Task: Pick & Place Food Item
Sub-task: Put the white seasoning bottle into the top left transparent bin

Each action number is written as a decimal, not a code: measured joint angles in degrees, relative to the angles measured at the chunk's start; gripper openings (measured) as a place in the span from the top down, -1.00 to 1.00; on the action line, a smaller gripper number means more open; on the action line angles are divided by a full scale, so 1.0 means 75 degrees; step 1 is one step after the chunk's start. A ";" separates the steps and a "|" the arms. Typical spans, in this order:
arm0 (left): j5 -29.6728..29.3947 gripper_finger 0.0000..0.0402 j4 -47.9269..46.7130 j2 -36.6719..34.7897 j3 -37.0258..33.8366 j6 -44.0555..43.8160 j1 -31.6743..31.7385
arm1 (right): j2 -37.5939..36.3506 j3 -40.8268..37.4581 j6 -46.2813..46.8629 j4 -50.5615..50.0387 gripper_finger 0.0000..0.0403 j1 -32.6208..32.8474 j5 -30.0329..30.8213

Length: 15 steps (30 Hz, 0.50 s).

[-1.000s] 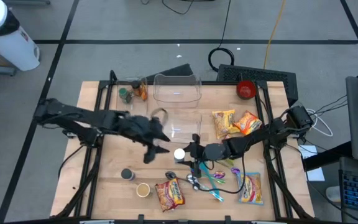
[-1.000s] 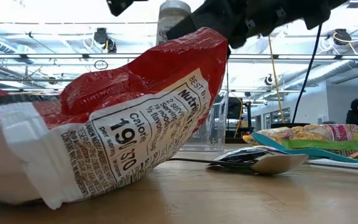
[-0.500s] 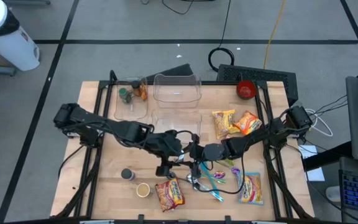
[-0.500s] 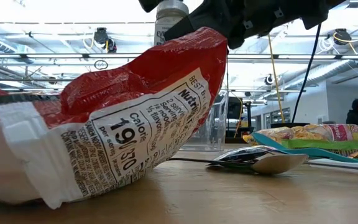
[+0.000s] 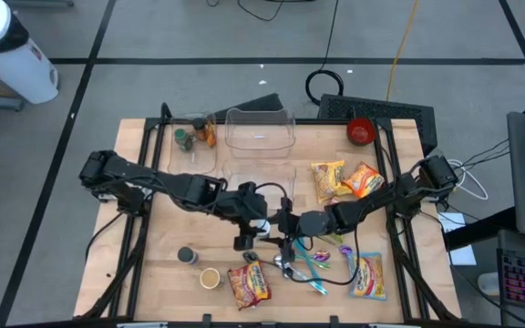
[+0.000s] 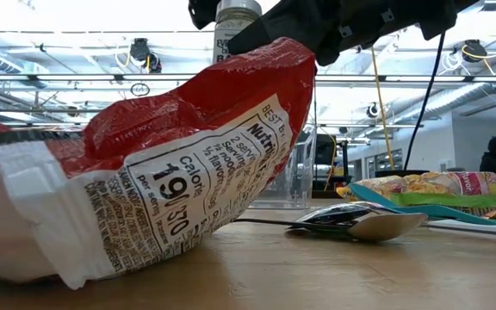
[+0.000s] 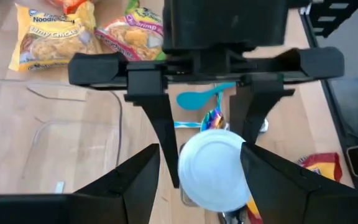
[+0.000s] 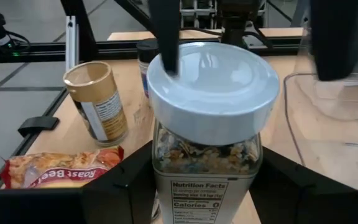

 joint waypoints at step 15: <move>0.0736 -0.16 -0.0182 0.0105 0.0006 0.0181 0.0022 | 0.0015 -0.0012 -0.0335 0.0031 0.04 0.0047 0.0009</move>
